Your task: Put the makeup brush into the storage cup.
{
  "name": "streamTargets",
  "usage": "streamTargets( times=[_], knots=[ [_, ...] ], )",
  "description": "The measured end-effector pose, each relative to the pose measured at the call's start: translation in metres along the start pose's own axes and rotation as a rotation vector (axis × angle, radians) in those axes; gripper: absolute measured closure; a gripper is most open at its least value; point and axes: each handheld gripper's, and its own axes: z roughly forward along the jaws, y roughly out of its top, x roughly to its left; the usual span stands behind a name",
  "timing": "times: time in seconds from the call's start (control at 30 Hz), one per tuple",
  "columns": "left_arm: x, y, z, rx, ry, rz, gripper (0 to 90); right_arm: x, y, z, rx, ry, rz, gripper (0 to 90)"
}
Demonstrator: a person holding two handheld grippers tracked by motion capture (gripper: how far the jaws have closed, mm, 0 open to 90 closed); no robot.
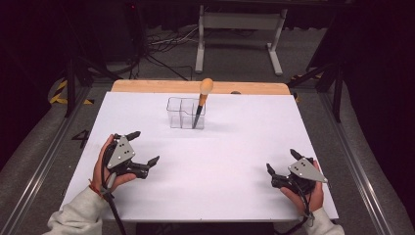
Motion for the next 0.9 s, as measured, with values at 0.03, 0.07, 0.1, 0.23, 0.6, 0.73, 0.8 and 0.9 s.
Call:
streamTargets(
  times=[0.03, 0.07, 0.1, 0.23, 0.6, 0.73, 0.8, 0.9],
  knots=[
    [0.0, -0.002, -0.002, 0.001, 0.003, -0.003, 2.9, 0.0, 0.0, 0.0, 0.002, 0.0, -0.002, 8.7],
    [0.0, -0.003, -0.003, 0.005, 0.007, -0.01, 3.1, 0.001, 0.0, 0.0, 0.002, 0.001, -0.003, 8.7],
    [0.001, -0.005, -0.004, 0.004, 0.012, -0.012, 3.2, 0.001, 0.0, 0.0, 0.003, 0.003, -0.006, 8.6],
    [0.003, -0.014, -0.009, 0.006, 0.008, -0.03, 3.4, 0.001, 0.0, 0.0, 0.0, 0.005, -0.007, 8.6],
    [0.008, -0.04, -0.03, 0.018, 0.014, -0.11, 3.5, -0.001, -0.003, -0.002, 0.002, 0.005, 0.001, 8.5],
    [0.008, -0.051, -0.038, 0.02, 0.002, -0.174, 3.7, -0.002, -0.003, -0.002, 0.004, 0.005, 0.002, 8.5],
    [0.008, -0.054, -0.042, 0.022, 0.005, -0.185, 3.5, -0.002, -0.003, -0.002, 0.002, 0.006, 0.003, 8.5],
    [0.009, -0.055, -0.046, 0.007, 0.01, -0.205, 3.7, -0.001, -0.003, -0.002, -0.001, 0.009, 0.001, 8.5]
  ],
)
